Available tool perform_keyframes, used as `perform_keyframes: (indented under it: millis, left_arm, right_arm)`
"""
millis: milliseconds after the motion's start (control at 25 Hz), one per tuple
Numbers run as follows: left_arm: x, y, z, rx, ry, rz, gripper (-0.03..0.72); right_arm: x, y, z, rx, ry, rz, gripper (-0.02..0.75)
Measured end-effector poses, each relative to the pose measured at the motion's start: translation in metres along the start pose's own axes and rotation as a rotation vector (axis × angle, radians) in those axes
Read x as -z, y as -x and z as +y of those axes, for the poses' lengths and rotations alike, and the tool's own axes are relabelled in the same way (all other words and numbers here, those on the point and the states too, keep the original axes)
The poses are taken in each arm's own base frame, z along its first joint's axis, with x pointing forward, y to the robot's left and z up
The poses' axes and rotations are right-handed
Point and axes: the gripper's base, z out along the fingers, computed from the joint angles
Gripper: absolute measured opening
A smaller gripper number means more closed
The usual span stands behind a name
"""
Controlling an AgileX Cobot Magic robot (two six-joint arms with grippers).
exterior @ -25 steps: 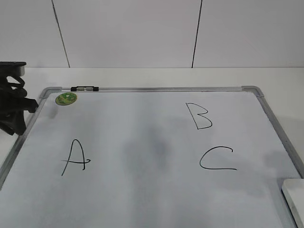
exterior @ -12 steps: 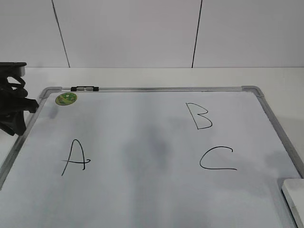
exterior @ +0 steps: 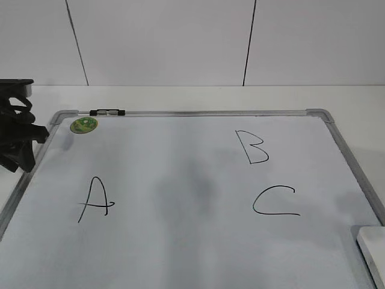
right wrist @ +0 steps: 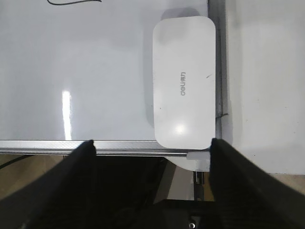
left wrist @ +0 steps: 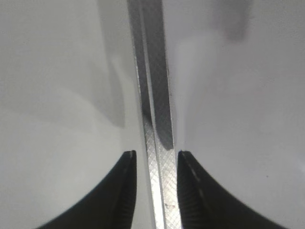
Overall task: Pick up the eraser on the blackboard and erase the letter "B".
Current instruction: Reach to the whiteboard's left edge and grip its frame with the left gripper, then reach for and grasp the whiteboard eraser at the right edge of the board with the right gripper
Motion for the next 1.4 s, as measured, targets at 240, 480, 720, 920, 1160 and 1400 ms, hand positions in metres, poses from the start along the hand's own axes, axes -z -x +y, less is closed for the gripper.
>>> perform_keyframes:
  millis: [240, 480, 720, 920, 1160, 1400]
  left_arm:
    - [0.000, 0.000, 0.000, 0.002, 0.000, 0.000, 0.241]
    - [-0.001, -0.001, 0.000, 0.004, -0.002, 0.015, 0.241]
    - [-0.018, -0.002, 0.001, 0.009, -0.003, 0.078, 0.241]
    - [-0.020, -0.001, 0.001, 0.009, -0.004, 0.094, 0.230]
    - [-0.020, -0.001, 0.000, 0.017, -0.009, 0.094, 0.154]
    - [-0.020, -0.001, 0.001, 0.025, -0.007, 0.095, 0.052]
  right_arm:
    - [0.000, 0.000, 0.000, 0.000, 0.000, 0.000, 0.568]
    - [0.000, 0.000, 0.000, 0.000, 0.000, 0.000, 0.568]
    - [0.000, 0.000, 0.000, 0.000, 0.000, 0.000, 0.568]
    - [0.000, 0.000, 0.000, 0.000, 0.000, 0.000, 0.568]
    - [0.000, 0.000, 0.000, 0.000, 0.000, 0.000, 0.568]
    - [0.000, 0.000, 0.000, 0.000, 0.000, 0.000, 0.568]
